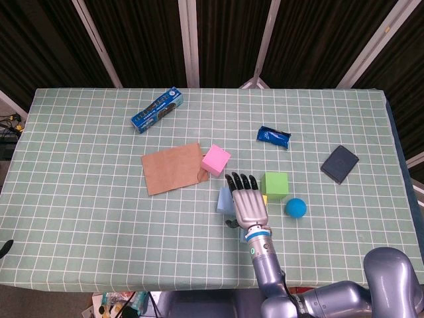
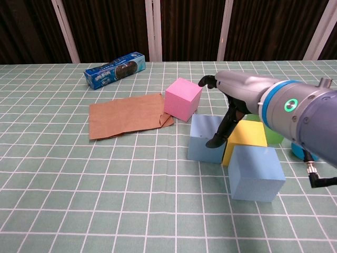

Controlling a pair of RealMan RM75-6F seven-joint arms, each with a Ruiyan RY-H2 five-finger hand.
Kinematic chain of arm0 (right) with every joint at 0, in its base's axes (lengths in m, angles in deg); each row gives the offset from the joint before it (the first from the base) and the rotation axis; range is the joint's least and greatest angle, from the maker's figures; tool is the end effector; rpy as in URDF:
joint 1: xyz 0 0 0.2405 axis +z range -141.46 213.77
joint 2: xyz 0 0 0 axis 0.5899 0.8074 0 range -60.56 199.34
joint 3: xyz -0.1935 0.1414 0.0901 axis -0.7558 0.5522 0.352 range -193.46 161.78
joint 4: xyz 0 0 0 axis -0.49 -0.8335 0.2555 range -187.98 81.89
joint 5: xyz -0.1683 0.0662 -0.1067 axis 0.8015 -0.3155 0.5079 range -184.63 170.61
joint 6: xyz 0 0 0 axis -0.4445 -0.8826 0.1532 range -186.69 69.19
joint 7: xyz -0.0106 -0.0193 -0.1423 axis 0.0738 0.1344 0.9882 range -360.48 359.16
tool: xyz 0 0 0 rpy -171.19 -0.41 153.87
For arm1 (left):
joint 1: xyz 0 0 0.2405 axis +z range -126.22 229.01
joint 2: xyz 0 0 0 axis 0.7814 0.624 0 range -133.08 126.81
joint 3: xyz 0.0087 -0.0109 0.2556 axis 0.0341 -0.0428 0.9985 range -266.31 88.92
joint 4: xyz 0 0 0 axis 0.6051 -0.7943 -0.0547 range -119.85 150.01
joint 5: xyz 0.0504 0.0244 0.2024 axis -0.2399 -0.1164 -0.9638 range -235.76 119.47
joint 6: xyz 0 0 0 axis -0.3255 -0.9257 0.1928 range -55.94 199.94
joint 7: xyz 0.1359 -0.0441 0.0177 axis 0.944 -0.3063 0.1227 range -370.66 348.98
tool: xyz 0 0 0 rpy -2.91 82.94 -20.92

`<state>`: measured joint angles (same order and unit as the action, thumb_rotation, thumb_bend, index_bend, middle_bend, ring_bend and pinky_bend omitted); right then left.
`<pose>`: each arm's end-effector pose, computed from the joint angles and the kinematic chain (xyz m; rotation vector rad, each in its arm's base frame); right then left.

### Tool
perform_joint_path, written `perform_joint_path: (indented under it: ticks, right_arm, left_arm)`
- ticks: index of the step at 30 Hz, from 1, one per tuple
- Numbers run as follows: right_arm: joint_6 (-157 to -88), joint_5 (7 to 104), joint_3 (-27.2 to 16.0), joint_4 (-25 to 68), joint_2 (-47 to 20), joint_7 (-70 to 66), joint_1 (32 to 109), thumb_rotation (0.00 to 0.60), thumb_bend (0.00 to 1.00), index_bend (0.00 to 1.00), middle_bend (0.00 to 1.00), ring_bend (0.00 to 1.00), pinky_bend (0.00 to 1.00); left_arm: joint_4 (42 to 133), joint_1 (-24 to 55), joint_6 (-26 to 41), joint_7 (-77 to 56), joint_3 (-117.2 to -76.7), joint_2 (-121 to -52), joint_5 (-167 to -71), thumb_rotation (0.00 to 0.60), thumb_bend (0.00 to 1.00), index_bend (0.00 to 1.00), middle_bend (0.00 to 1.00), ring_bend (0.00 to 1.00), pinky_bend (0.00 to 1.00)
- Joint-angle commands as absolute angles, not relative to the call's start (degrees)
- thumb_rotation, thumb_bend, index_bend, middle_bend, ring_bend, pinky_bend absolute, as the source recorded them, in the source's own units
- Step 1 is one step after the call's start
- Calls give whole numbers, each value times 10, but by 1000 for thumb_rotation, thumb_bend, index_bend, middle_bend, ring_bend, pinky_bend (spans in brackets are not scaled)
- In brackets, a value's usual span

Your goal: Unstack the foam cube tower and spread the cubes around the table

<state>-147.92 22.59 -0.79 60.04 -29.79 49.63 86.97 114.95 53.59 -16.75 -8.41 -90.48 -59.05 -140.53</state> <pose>-0.0554 -0.2769 -0.0200 1.6134 -1.1801 0.7903 -0.3198 0.1370 0.2011 -1.2588 -0.9216 -0.7659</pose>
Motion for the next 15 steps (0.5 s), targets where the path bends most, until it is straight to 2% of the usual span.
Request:
perform_joint_path:
  ticks: [1,15]
  right_arm:
    - [-1470,227,-9,567,-312,498,870,600,128,0,152,43,0]
    - [-1439,210,1,491,-355,513,870,600,128,0,269,64,0]
  left_arm:
    - [1150,536,-168,-84,-905,-590,-1405,600,305,111,0,0,17]
    - [1150,535,-166,-80,-906,-592,-1401,600,305,111,0,0,17]
